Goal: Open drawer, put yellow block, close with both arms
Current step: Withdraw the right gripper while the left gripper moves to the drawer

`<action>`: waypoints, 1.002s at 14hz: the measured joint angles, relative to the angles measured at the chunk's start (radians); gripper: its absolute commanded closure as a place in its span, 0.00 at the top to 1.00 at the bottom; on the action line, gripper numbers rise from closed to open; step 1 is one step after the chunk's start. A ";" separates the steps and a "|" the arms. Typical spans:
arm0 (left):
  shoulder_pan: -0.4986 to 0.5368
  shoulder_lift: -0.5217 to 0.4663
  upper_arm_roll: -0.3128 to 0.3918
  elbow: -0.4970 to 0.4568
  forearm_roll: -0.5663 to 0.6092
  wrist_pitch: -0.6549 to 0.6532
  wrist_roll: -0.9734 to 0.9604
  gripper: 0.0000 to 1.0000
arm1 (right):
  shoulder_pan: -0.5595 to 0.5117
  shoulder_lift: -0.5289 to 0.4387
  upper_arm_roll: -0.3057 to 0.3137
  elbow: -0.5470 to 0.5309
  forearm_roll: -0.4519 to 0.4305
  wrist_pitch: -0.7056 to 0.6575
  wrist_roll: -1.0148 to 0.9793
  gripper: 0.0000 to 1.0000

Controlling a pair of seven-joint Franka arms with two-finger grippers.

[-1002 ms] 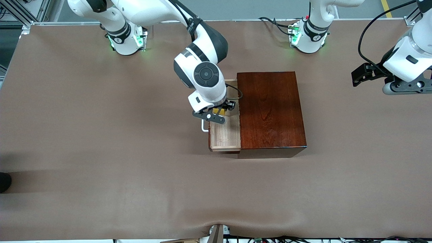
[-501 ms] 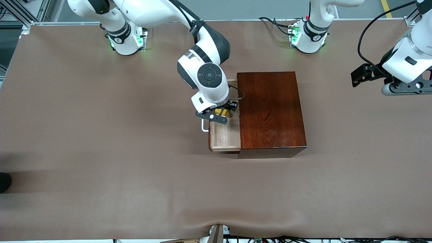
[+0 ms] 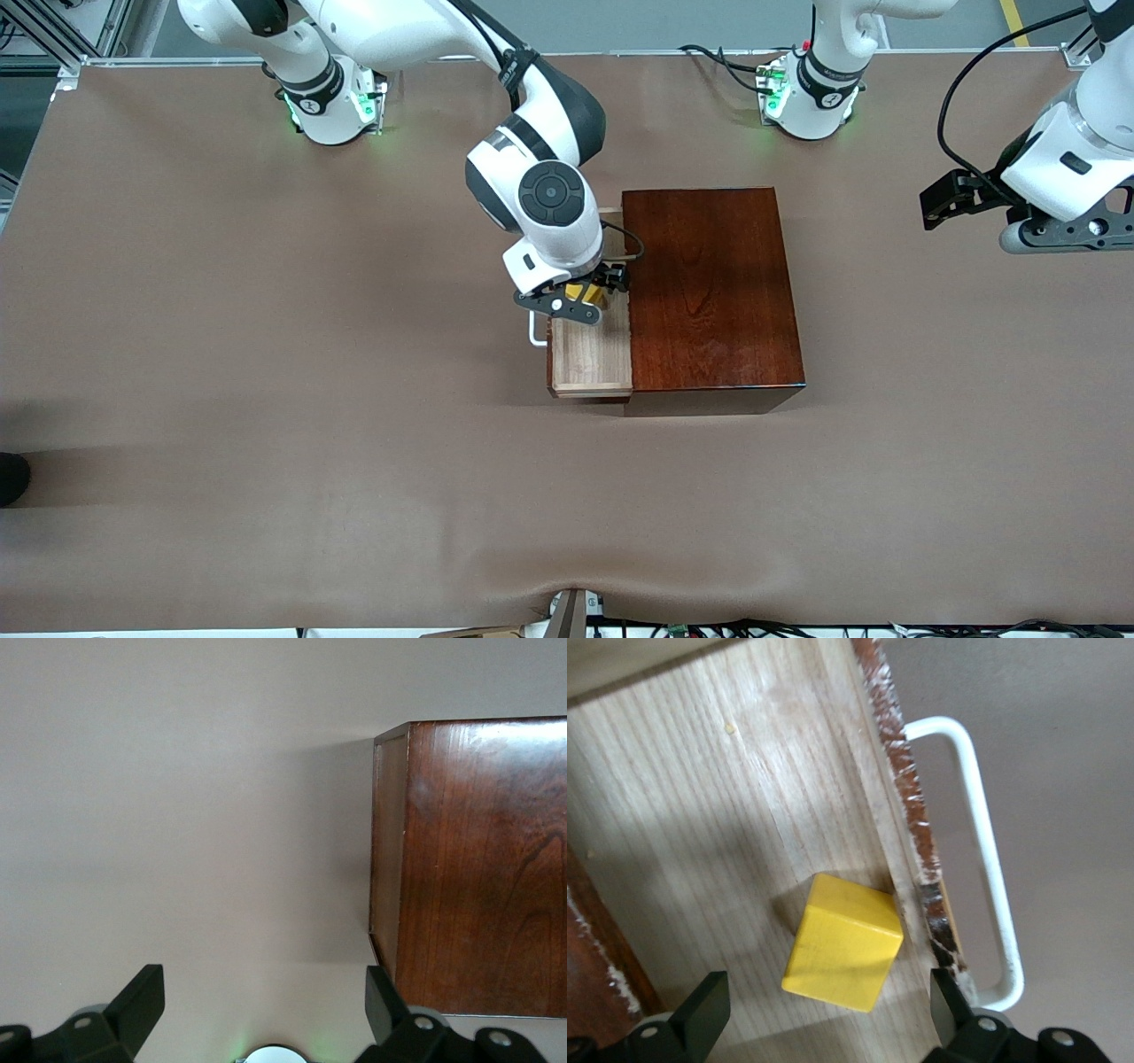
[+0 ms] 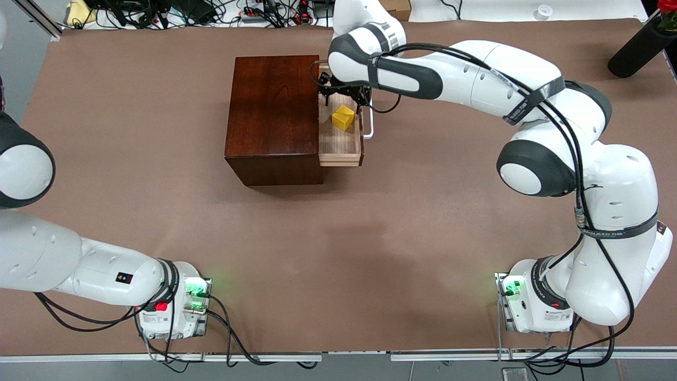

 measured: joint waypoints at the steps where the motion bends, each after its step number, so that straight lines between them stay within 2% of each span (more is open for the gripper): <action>1: 0.000 0.000 0.000 0.000 0.000 0.000 0.000 1.00 | -0.007 -0.001 -0.002 0.028 0.000 -0.033 0.000 1.00; 5: 0.000 0.000 0.000 0.000 0.000 0.000 0.000 1.00 | -0.061 -0.019 -0.006 0.119 0.000 -0.136 0.000 1.00; 9: -0.001 0.001 0.000 0.000 0.000 0.000 0.000 1.00 | -0.110 -0.077 -0.013 0.136 0.000 -0.180 0.000 1.00; 14: -0.027 0.004 -0.002 0.000 0.000 0.001 -0.016 1.00 | -0.228 -0.151 -0.019 0.138 0.000 -0.305 -0.011 1.00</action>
